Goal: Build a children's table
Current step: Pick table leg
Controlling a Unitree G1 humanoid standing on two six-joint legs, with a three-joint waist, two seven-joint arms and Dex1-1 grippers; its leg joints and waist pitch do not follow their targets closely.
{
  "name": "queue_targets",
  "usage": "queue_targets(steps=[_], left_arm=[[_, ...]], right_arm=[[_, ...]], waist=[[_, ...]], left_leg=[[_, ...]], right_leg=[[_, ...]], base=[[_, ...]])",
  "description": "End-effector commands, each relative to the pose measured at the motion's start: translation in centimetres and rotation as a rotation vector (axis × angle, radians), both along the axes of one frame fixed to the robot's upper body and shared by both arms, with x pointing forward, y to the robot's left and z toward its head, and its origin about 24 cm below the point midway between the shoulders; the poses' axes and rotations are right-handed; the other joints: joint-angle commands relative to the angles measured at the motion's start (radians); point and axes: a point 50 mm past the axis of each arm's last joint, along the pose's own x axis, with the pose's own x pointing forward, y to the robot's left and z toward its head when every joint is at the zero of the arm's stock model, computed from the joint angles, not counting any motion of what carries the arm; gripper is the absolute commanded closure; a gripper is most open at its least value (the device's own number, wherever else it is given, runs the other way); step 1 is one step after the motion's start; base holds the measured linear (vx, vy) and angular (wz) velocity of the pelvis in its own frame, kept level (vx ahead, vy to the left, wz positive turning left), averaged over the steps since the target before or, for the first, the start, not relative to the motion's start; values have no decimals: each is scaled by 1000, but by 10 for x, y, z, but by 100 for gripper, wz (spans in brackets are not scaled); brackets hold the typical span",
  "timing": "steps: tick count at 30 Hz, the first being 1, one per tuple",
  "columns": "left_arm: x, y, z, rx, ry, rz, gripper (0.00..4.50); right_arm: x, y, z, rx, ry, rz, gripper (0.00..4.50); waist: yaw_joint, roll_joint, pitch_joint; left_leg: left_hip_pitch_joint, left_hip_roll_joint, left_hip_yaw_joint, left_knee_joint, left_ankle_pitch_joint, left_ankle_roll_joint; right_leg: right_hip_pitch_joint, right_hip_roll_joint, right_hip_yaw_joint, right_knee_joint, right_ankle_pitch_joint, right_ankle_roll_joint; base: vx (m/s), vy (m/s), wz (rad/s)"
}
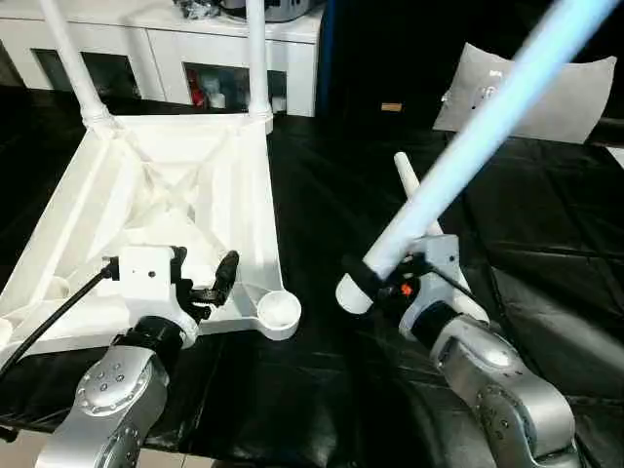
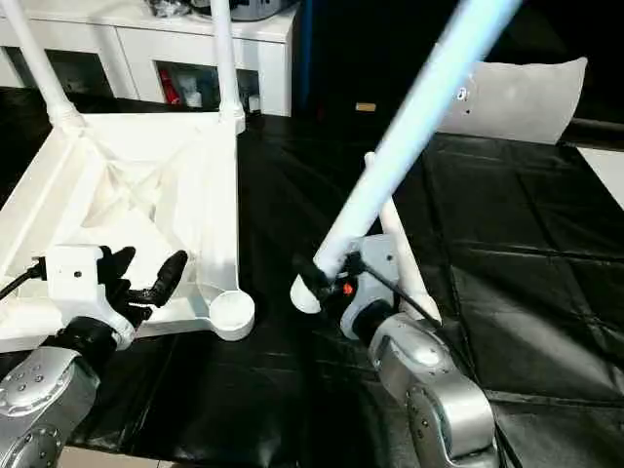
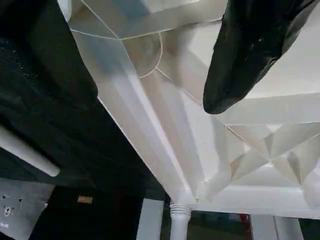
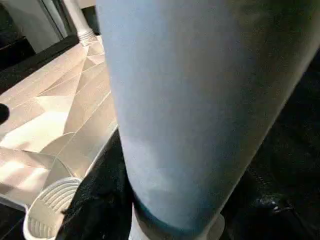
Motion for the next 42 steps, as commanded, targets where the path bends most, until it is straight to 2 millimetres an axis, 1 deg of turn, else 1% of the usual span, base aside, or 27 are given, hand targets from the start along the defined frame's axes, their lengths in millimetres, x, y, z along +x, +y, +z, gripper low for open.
queue_targets(steps=[1, 5, 8, 9, 10, 11, 13, 16, 17, 18, 19, 20, 22, 25, 27, 29, 30, 31, 32, 33, 34, 36, 37, 38, 39, 40, 42], left_arm=[[-1, -1, 3, 10, -6, -3, 35], [-1, -1, 4, 27, -4, -21, 35], [-1, -1, 4, 28, -4, -21, 35], [-1, -2, 5, 23, -6, -23, 35], [-1, -3, 5, 23, -6, -24, 35], [-1, -4, 5, 21, -6, -27, 35], [-2, -6, 3, 105, 1, -45, 35], [-4, -8, 0, 138, 13, -44, 35], [-3, -6, 0, 107, 21, -8, 35], [-3, -5, 0, 92, 26, 17, 35], [-2, -3, 1, 79, 15, 33, 35], [-3, -3, 1, 53, 19, 46, 35], [-3, -7, 1, 66, 15, 25, 35], [-2, -10, 6, 57, -18, 11, 35], [-1, -8, 6, 65, -24, 31, 35], [0, -7, 4, 66, -27, 58, 35], [0, -8, 3, 58, -31, 64, 35], [0, -7, 0, 78, -20, 84, 35], [0, -7, 0, 81, -19, 85, 35], [0, -7, -1, 97, -18, 91, 35], [0, -9, -3, 100, -19, 94, 35], [1, -10, -5, 98, -13, 109, 35], [2, -10, -6, 97, -9, 116, 35], [2, -11, -7, 67, -15, 118, 35], [3, -11, -8, 59, -7, 118, 35], [4, -11, -10, 64, 0, 118, 35], [4, -9, -10, 73, -9, 116, 35]], right_arm=[[1, -1, 11, 9, -53, 5, 261], [3, -4, 15, -21, -104, -43, 261], [4, -4, 14, -16, -96, -57, 261], [4, -4, 12, -15, -76, -49, 261], [4, -4, 12, -16, -74, -47, 261], [4, -3, 10, -31, -60, -31, 261], [3, -2, 8, -37, -53, -18, 261], [2, -1, 6, -33, -55, -15, 261], [2, -1, 6, -33, -60, -15, 261], [2, -1, 6, -34, -62, -15, 261], [2, -1, 6, -34, -64, -14, 261], [2, -1, 6, -33, -66, -13, 261], [3, -1, 7, -34, -72, -7, 261], [6, -2, 9, -43, -87, 0, 261], [7, -1, 9, -56, -92, 2, 261], [7, -1, 9, -67, -93, 9, 261], [6, 1, 9, -57, -86, 16, 261], [5, 2, 9, -65, -90, 22, 261], [5, 2, 10, -67, -91, 23, 261], [5, 3, 10, -73, -95, 25, 261], [4, 4, 11, -62, -94, 34, 261], [4, 4, 12, -81, -107, 37, 261], [5, 4, 11, -90, -111, 36, 261], [5, 3, 10, -80, -104, 25, 261], [5, 3, 10, -69, -100, 19, 261], [4, 3, 9, -63, -98, 16, 261], [3, 2, 7, -35, -84, -3, 261]], waist=[[16, 7, -42], [42, 9, -42], [44, 37, -53], [-25, 70, -64], [-31, 79, -73], [-14, 73, -61], [-8, 60, -51], [7, 15, -45], [14, 5, -35], [-48, 40, 26], [-49, 98, 8], [-103, 135, 6], [-76, 136, -13], [-74, 86, -41], [-71, 20, -39], [-73, 23, -7], [-93, 33, 13], [-113, 51, 12], [-133, 102, 24], [-89, 102, 1], [-98, 80, -19], [-106, 43, -43], [-101, 50, -47], [-99, 9, -53], [-90, -2, -53], [-69, -23, -19], [-54, -18, 10]], left_leg=[[0, 32, -16, -40, -243, 35], [-56, 52, -79, 71, -138, 150], [-15, 52, -84, 12, -146, 191], [88, 21, -85, -63, -45, 376], [113, 23, -89, -62, 36, 450], [57, 43, -67, -84, 139, 468], [25, 63, -52, -105, 81, 404], [-10, 75, -77, -165, -423, 42], [34, 21, -129, 37, -424, -126], [-17, -22, -159, 230, -155, -92], [24, 33, -226, 183, -285, -131], [-35, 105, -340, -132, -930, -268], [-15, 25, -262, -111, -992, -220], [-4, -78, -241, -101, -652, -240], [-3, -53, -179, 83, -155, -56], [26, -24, -164, 128, -89, -41], [24, -11, -173, 102, -266, -82], [26, 2, -190, 50, -493, -123], [-60, -1, -231, -170, -1059, -245], [-46, 10, -239, -196, -1030, -196], [-38, -70, -288, -219, -833, -184], [25, -81, -359, -165, -595, -107], [36, -84, -368, -163, -546, -84], [22, -104, -367, -139, -448, -14], [3, -134, -329, -80, -388, 14], [-17, -109, -111, 218, -173, 83], [-9, -66, -102, 200, -193, 51]], right_leg=[[27, -158, 93, -132, -208, -67], [47, -291, 165, -171, -327, -104], [29, -196, 117, -143, -270, -150], [-57, -1, -34, 21, -142, -94], [-87, 14, -67, 99, -142, -42], [-88, 7, -93, 166, -139, 62], [-69, -16, -103, 175, -130, 78], [-4, -73, -31, 70, -95, -35], [-59, -290, 69, -62, -246, -149], [18, -228, -54, -185, -547, -207], [11, -174, -111, -154, -524, -193], [23, -38, -116, 199, -240, -1], [5, -7, -80, 181, -105, -1], [72, -63, -44, 18, -79, -65], [68, -300, 12, -187, -386, -91], [41, -298, -20, -216, -632, -146], [42, -255, -85, -200, -781, -115], [45, -206, -120, -171, -797, -74], [124, -75, -139, 16, -528, -35], [142, -28, -95, 78, -204, -41], [154, -5, -78, 53, -257, -118], [101, -31, -35, -20, -381, -235], [91, -34, -26, -31, -370, -283], [89, -50, -3, -62, -377, -374], [81, -83, 14, -113, -415, -427], [48, -238, 27, -242, -607, -432], [53, -205, 71, -219, -750, -251]], base=[[0, 0, 0], [4, 63, -2], [15, 218, 0], [18, 272, 4], [10, 272, 8], [-33, 226, 9], [-55, 201, 2], [-115, 134, -9], [-113, 103, -22], [-113, 103, -22], [-80, 161, -34], [-61, 198, -13], [-63, 146, -6], [-109, 15, -16], [-125, -67, -36], [-137, -38, -25], [-131, -6, -24], [-58, 41, -30], [-93, 19, -13], [-93, 19, -13], [-107, -42, 12], [-21, -91, 32], [-33, -136, 50], [-95, -188, 60], [-95, -188, 60], [-162, -191, 49], [-124, -162, 17]])
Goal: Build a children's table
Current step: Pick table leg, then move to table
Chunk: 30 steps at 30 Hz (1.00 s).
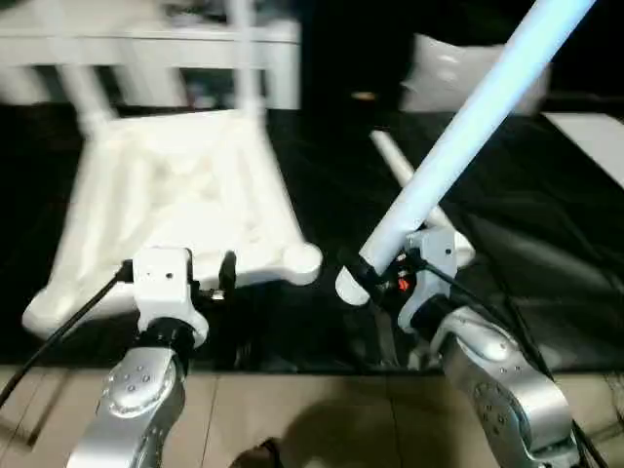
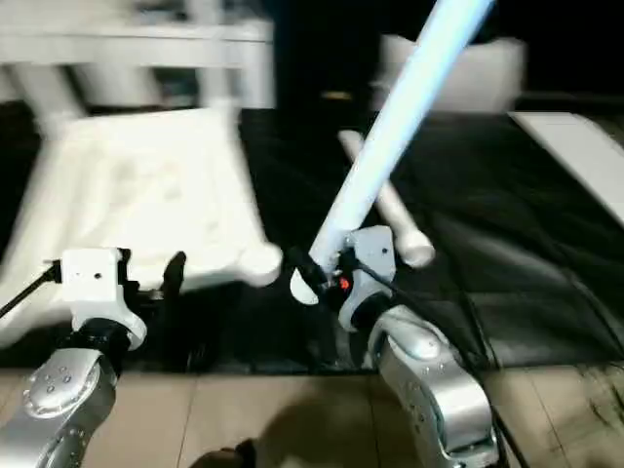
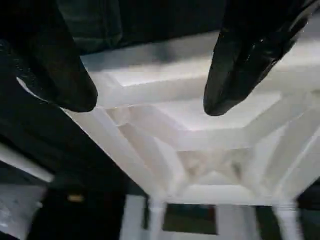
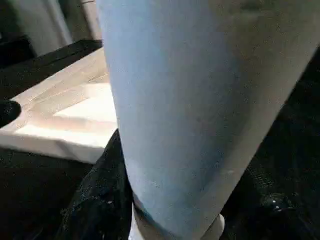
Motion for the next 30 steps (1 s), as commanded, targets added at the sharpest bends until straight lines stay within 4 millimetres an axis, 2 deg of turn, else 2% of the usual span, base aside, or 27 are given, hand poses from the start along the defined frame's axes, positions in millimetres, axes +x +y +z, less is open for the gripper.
queue_targets(steps=[1, 2, 3, 4, 5, 6, 7, 8, 10, 12, 13, 14, 15, 16, 17, 19, 20, 21, 22, 23, 24, 25, 26, 27, 28, 29, 30], left_arm=[[4, 1, 0, 33, -3, -8, 35], [4, 2, 2, 45, -18, -18, 35], [4, 2, 2, 53, -28, -24, 35], [2, 1, 3, 56, -28, -43, 35], [0, 2, 4, 63, -27, -62, 35], [-1, 2, 5, 57, -33, -66, 35], [-3, 3, 6, 29, -41, -69, 35], [-4, 4, 6, 27, -43, -63, 35], [-5, 5, 8, 32, -51, -50, 35], [-5, 5, 8, 26, -51, -54, 35], [-5, 5, 9, 27, -58, -63, 35], [-5, 5, 9, 27, -58, -63, 35], [-5, 4, 9, 38, -61, -87, 35], [-4, 3, 10, 42, -63, -98, 35], [-4, 3, 10, 43, -64, -104, 35], [-3, 2, 11, 43, -67, -125, 35], [-2, 1, 12, 40, -71, -151, 35], [-2, 0, 12, 38, -74, -166, 35], [-1, -3, 12, 32, -72, -206, 35], [-1, -4, 12, 28, -71, -233, 35], [0, -7, 13, 27, -73, -269, 35], [0, -7, 13, 27, -73, -269, 35], [1, -8, 13, 27, -76, -293, 35], [2, -10, 14, 23, -84, -322, 35], [3, -11, 13, 17, -81, -350, 35], [4, -13, 13, 20, -77, -388, 35], [4, -15, 12, 21, -71, -416, 35]], right_arm=[[-2, -4, 1, 23, -7, -26, 261], [-4, -5, 0, 21, -9, -23, 261], [-6, -6, 0, 17, -12, -20, 261], [-7, -7, 0, 16, -10, -22, 261], [-9, -7, -1, 17, -7, -25, 261], [-9, -8, -1, 17, -7, -25, 261], [-10, -8, -1, 19, -5, -25, 261], [-10, -8, -2, 19, -3, -24, 261], [-11, -7, -2, 1, -7, -9, 261], [-11, -7, -2, -13, -10, -4, 261], [-11, -6, -3, -9, -2, 0, 261], [-11, -6, -3, -9, -2, 0, 261], [-12, -3, -2, -34, -15, 26, 261], [-12, -3, -2, -35, -21, 28, 261], [-12, -3, -2, -36, -25, 26, 261], [-11, -4, -1, -30, -32, 18, 261], [-10, -7, 0, -19, -30, -11, 261], [-9, -8, 0, -10, -28, -32, 261], [-8, -11, 0, -6, -27, -53, 261], [-7, -13, 0, -4, -27, -66, 261], [-6, -15, 1, -13, -35, -82, 261], [-6, -15, 1, -13, -35, -82, 261], [-6, -16, 1, -19, -41, -92, 261], [-4, -19, 1, -24, -42, -114, 261], [-3, -21, 2, -24, -45, -131, 261], [-2, -26, 3, -17, -53, -161, 261], [-2, -29, 6, -10, -62, -178, 261]], waist=[[9, -9, -8], [30, 6, -40], [31, 41, -75], [7, 41, -91], [-15, 30, -76], [-3, 17, -59], [2, 7, -64], [25, 2, -49], [38, 0, -21], [38, 4, -15], [35, 11, -6], [19, 23, -7], [36, 30, -23], [35, 13, -19], [42, 19, -20], [53, 24, -24], [37, 50, -42], [-10, 71, -51], [-18, 45, -74], [-1, 60, -66], [-4, 51, -69], [-13, 32, -70], [-20, 20, -70], [-22, -14, -50], [-4, -69, -77], [28, -93, -67], [18, -74, -84]], left_leg=[[25, 43, 16, -58, -84, 37], [63, 91, 6, -163, -105, 46], [131, 184, -56, -247, 12, 80], [167, 245, -87, -259, 137, 123], [149, 269, -99, -260, 262, 198], [99, 209, -53, -235, 229, 203], [73, 171, -26, -223, 187, 185], [55, 127, 14, -220, 5, 119], [94, 111, 54, -229, -175, 61], [140, 110, 68, -236, -271, 57], [160, 119, 64, -248, -325, 50], [211, 163, 34, -288, -500, 30], [84, 121, 6, -313, -457, 80], [59, 97, 31, -258, -292, 140], [44, 102, 38, -220, -194, 155], [33, 115, 49, -177, -47, 172], [120, 149, 45, -242, -25, 122], [288, 258, -106, -313, 7, 205], [329, 277, -126, -289, 54, 235], [309, 225, -94, -252, 233, 193], [281, 195, -59, -257, 442, 199], [261, 172, -8, -266, 547, 206], [255, 156, 13, -267, 560, 219], [203, 62, 86, -270, 466, 231], [148, -19, 97, -199, 233, 221], [136, -35, 85, -134, 74, 183], [84, 20, 17, -107, 108, 106]], right_leg=[[-4, -194, 156, -209, -669, -129], [18, -158, 136, -176, -510, -50], [-17, -97, 88, -104, -148, 14], [-59, -97, 76, -57, 46, 32], [-78, -140, 92, -28, 136, 35], [-59, -179, 119, -68, 178, 3], [-24, -195, 131, -73, 207, -2], [11, -196, 136, -121, -15, 33], [8, -150, 118, -184, -641, 51], [-1, -124, 89, -210, -817, 43], [-8, -114, 75, -210, -811, 39], [-27, -84, 41, -184, -691, 20], [99, -120, 29, -172, -555, 7], [120, -179, 44, -213, -646, 5], [138, -219, 48, -240, -694, 0], [153, -242, 24, -262, -628, -24], [108, -131, 2, -216, -458, -24], [-53, -25, -36, -1, -225, 33], [-108, -33, -14, 50, -181, 58], [-166, -35, 4, 93, -90, 106], [-190, -34, 4, 121, -15, 156], [-212, -40, 10, 107, 114, 143], [-218, -49, 17, 79, 195, 111], [-174, -47, 24, -33, 372, 20], [-63, -118, 135, -89, 360, 14], [-45, -190, 209, -157, 217, -50], [33, -250, 232, -90, 419, -208]], base=[[9, -132, -2], [-2, -95, 9], [-2, -95, 9], [-41, -57, 13], [0, 0, 0], [0, 0, 0], [0, 0, 0], [0, 0, 0], [0, 0, 0], [0, 0, 0], [0, 0, 0], [0, 0, 0], [0, 0, 0], [102, 45, 38], [121, 57, 62], [134, 69, 63], [180, 87, 43], [180, 87, 43], [219, 82, 22], [116, 38, 10], [213, 73, 11], [193, 31, 8], [301, 15, 7], [204, -20, 7], [191, -82, 3], [190, -82, -1], [190, -82, -1]])
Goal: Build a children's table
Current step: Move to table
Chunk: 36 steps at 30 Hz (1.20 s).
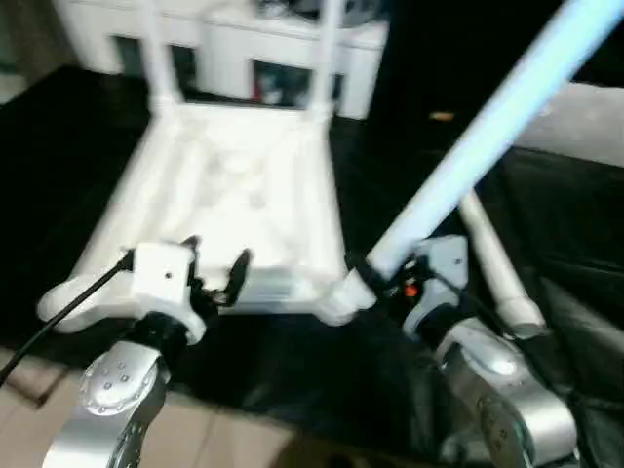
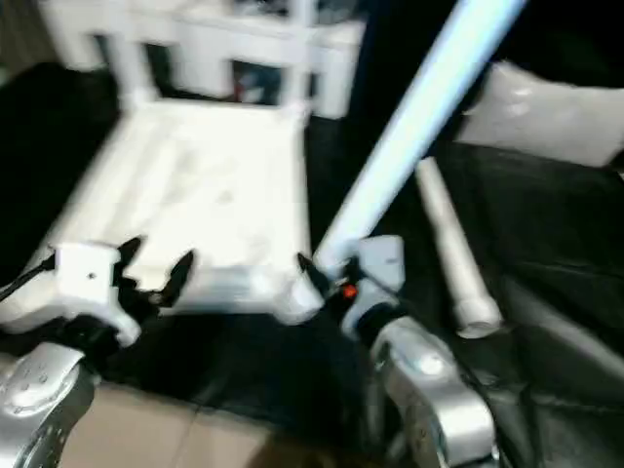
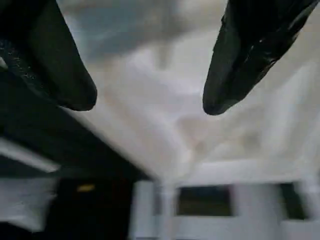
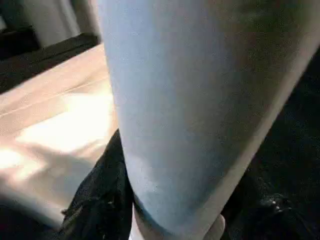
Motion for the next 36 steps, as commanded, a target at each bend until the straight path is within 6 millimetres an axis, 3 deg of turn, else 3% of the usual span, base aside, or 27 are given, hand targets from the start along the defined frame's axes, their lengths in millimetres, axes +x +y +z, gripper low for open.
queue_targets(steps=[1, 2, 3, 4, 5, 6, 7, 8, 9, 10, 11, 12, 13, 14, 15, 16, 19, 23, 24, 26, 27, 28, 29, 30, 33, 36], left_arm=[[-1, 1, 0, 14, 7, -51, 35], [-1, 1, 0, 14, 7, -51, 35], [-1, 0, 0, 12, 8, -76, 35], [0, -1, -1, 11, 17, -112, 35], [0, -2, -2, 10, 26, -146, 35], [0, -2, -2, 10, 26, -146, 35], [1, -3, -3, 38, 29, -204, 35], [1, -3, -4, 39, 29, -206, 35], [1, -4, -4, 52, 26, -231, 35], [1, -4, -4, 52, 26, -231, 35], [4, -7, -5, 74, 22, -292, 35], [9, -11, -5, 114, 15, -387, 64], [13, -12, -5, 141, 15, -454, 72], [15, -13, -6, 154, 28, -507, 72], [18, -13, -7, 170, 44, -554, 80], [19, -13, -7, 171, 45, -560, 95], [25, -6, -13, 231, 130, -696, 121], [41, 9, -20, 336, 223, -778, 147], [46, 12, -22, 358, 234, -807, 159], [48, 13, -23, 366, 241, -823, 172], [54, 14, -24, 378, 262, -852, 180], [54, 14, -24, 378, 262, -852, 190], [60, 14, -25, 382, 270, -865, 199], [62, 14, -25, 388, 272, -872, 209], [67, 13, -30, 406, 287, -905, 233], [69, 13, -31, 414, 291, -918, 259]], right_arm=[[1, -6, 11, 15, -56, -41, 261], [1, -6, 11, 15, -56, -41, 261], [1, -7, 13, 29, -56, -47, 261], [1, -8, 15, 39, -68, -43, 261], [1, -8, 17, 49, -81, -39, 261], [1, -8, 17, 49, -81, -39, 261], [1, -10, 20, 33, -110, -45, 261], [1, -10, 20, 33, -111, -45, 261], [1, -10, 20, 32, -116, -30, 261], [1, -10, 20, 32, -116, -30, 261], [2, -11, 21, 22, -122, -22, 261], [3, -11, 19, 14, -101, 4, 261], [4, -10, 18, 10, -87, 21, 261], [5, -10, 17, 8, -77, 44, 261], [5, -8, 18, 12, -71, 76, 261], [5, -8, 18, 12, -72, 79, 261], [4, -7, 21, -6, -91, 159, 261], [4, -5, 21, -32, -103, 234, 261], [5, -5, 21, -31, -104, 248, 261], [5, -5, 21, -29, -103, 255, 261], [4, -6, 21, -32, -103, 264, 261], [4, -6, 21, -32, -103, 264, 261], [3, -6, 21, -37, -101, 273, 261], [2, -6, 21, -38, -101, 276, 261], [-1, -7, 20, -42, -96, 285, 261], [-1, -7, 20, -43, -95, 287, 261]], waist=[[30, -1, -57], [22, -8, -52], [17, 21, -41], [17, 21, -41], [-6, 59, -41], [-16, 62, -40], [-31, 63, -32], [-23, 67, -27], [-31, 58, -6], [-33, 54, 0], [-38, 50, 1], [-40, 57, 0], [-43, 56, 2], [-43, 56, 2], [-47, 59, -8], [-47, 58, -11], [-52, 62, -21], [-51, 64, -28], [-49, 66, -31], [-47, 64, -36], [-47, 73, -36], [-47, 73, -36], [-44, 69, -40], [-42, 73, -45], [-37, 74, -48], [-36, 69, -49]], left_leg=[[-108, 57, -54, -9, 299, 5], [-112, 56, -50, -29, 402, -48], [-113, 73, -52, -63, 427, -64], [-113, 73, -52, -63, 427, -64], [-110, 105, -34, -114, 432, -80], [-95, 123, -36, -120, 425, -72], [-102, 141, -48, -133, 353, -63], [-92, 145, -44, -135, 259, -58], [-87, 141, -34, -150, -53, -39], [-72, 138, -29, -149, -163, -41], [-71, 137, -28, -149, -187, -41], [-63, 134, -23, -148, -206, -42], [-66, 132, -25, -153, -216, -35], [-66, 132, -25, -153, -216, -35], [-86, 139, -33, -159, -172, -41], [-89, 140, -32, -161, -152, -37], [-95, 142, -24, -165, -87, -30], [-96, 143, -18, -161, -4, -20], [-85, 141, -12, -156, 4, -17], [-91, 143, -9, -155, 57, -15], [-90, 145, -8, -154, 87, -14], [-90, 145, -8, -154, 87, -14], [-89, 143, -5, -150, 121, -8], [-94, 143, -6, -147, 160, -6], [-97, 143, -7, -144, 235, 6], [-101, 144, -6, -144, 235, 4]], right_leg=[[199, -181, 139, -65, 502, -260], [183, -137, 102, -48, 919, -242], [149, -106, 66, -54, 983, -226], [149, -106, 66, -54, 983, -226], [134, -24, 29, -53, 574, -213], [116, -11, 20, -53, 401, -217], [122, -23, 19, -67, 117, -201], [112, -27, 21, -82, -11, -191], [105, -43, 34, -122, -391, -153], [87, -48, 32, -146, -582, -102], [83, -48, 29, -154, -642, -78], [71, -47, 26, -165, -714, -34], [69, -45, 23, -172, -744, 1], [69, -45, 23, -172, -744, 1], [91, -56, 22, -161, -680, 3], [95, -58, 23, -162, -656, -1], [98, -59, 31, -147, -524, -64], [104, -60, 34, -137, -410, -122], [96, -57, 34, -135, -394, -139], [105, -59, 34, -126, -323, -170], [102, -58, 34, -121, -266, -192], [102, -58, 34, -121, -266, -192], [106, -58, 33, -115, -207, -216], [115, -61, 34, -105, -165, -227], [119, -62, 32, -99, -86, -244], [124, -64, 31, -98, -94, -248]], base=[[157, -42, -7], [50, -26, -3], [5, -70, -2], [-81, -47, 4], [-106, -43, 7], [-60, 1, 6], [-67, 15, 4], [-85, 18, 6], [-85, 18, 6], [-86, 4, 11], [-76, -10, 13], [-76, -10, 13], [-68, -16, 11], [0, 0, 0], [-68, -10, 1], [-50, 1, -3], [-19, -1, 0], [0, 0, 0], [0, 0, 0], [0, 0, 0], [0, 0, 0], [52, -9, 9], [51, -8, 6], [51, -8, 6], [0, 0, 0], [0, 0, 0]])
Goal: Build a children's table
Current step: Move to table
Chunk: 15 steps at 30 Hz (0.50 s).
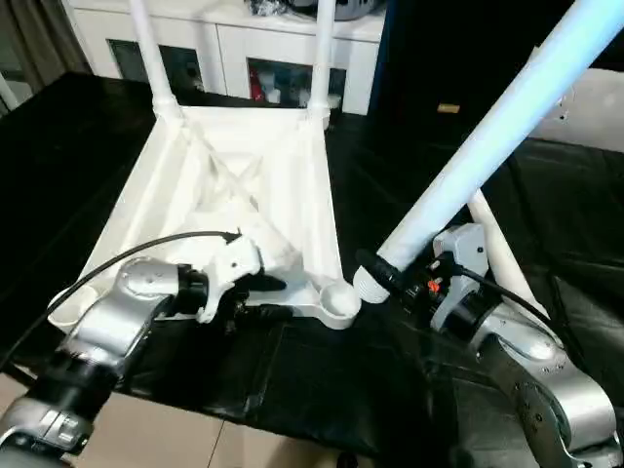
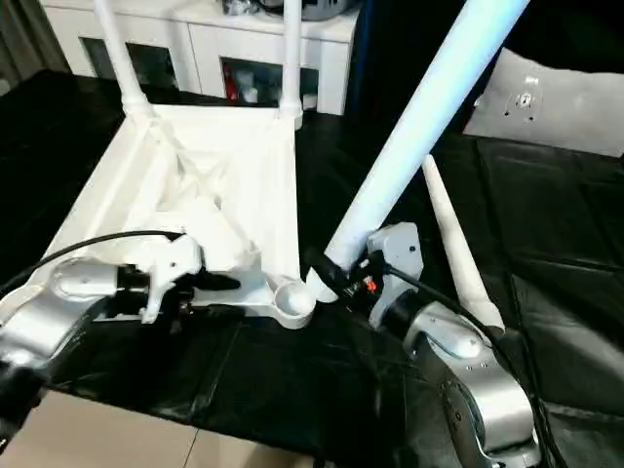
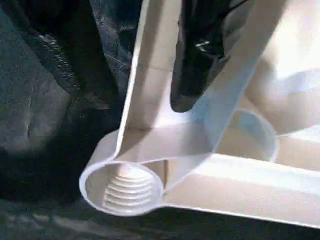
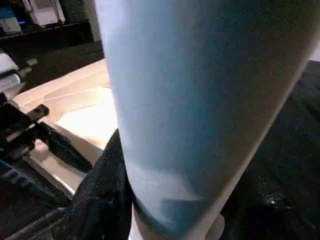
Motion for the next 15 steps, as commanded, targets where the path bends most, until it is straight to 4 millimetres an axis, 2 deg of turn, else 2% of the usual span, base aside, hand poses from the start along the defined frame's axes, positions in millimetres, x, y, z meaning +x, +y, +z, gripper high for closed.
queue_targets(steps=[1, 2, 3, 5, 7, 9, 10, 15], left_arm=[[2, -1, 0, 21, -6, -30, 269], [3, -2, -1, 22, -1, -39, 269], [4, -1, -1, 27, 2, -50, 280], [5, -1, -2, 33, 8, -66, 284], [6, 0, -4, 43, 20, -89, 314], [7, 1, -4, 51, 19, -96, 320], [8, 1, -5, 53, 15, -96, 331], [8, 1, -9, 59, 17, -100, 363]], right_arm=[[-3, -1, 4, 9, -20, 15, 261], [-4, -1, 4, 8, -18, 16, 261], [-5, -1, 4, 7, -17, 16, 261], [-6, -1, 3, 5, -15, 16, 261], [-6, -1, 2, 4, -13, 17, 261], [-7, 0, 3, 6, -11, 17, 261], [-7, 0, 2, 7, -10, 17, 261], [-6, 5, 2, 15, 7, 31, 261]], waist=[[4, 15, -70], [4, 19, -66], [6, 16, -65], [8, 19, -61], [9, 21, -60], [11, 27, -57], [12, 24, -59], [12, 26, -61]], left_leg=[[-32, 68, -8, -74, 121, 70], [-32, 66, -6, -75, 94, 64], [-31, 67, -4, -76, 69, 59], [-29, 70, -1, -80, 27, 50], [-30, 73, 4, -83, -5, 37], [-28, 76, 9, -87, -43, 23], [-30, 77, 9, -87, -40, 19], [-36, 79, 8, -87, -17, 15]], right_leg=[[83, -86, 57, -38, -130, -243], [80, -85, 57, -45, -168, -236], [79, -83, 57, -50, -201, -228], [75, -82, 55, -58, -253, -218], [75, -83, 53, -63, -297, -201], [71, -81, 49, -69, -344, -182], [74, -81, 48, -69, -342, -177], [77, -83, 45, -64, -322, -175]], base=[[0, 0, 0], [0, 0, 0], [0, 0, 0], [0, 0, 0], [0, 0, 0], [0, 0, 0], [0, 0, 0], [0, 0, 0]])
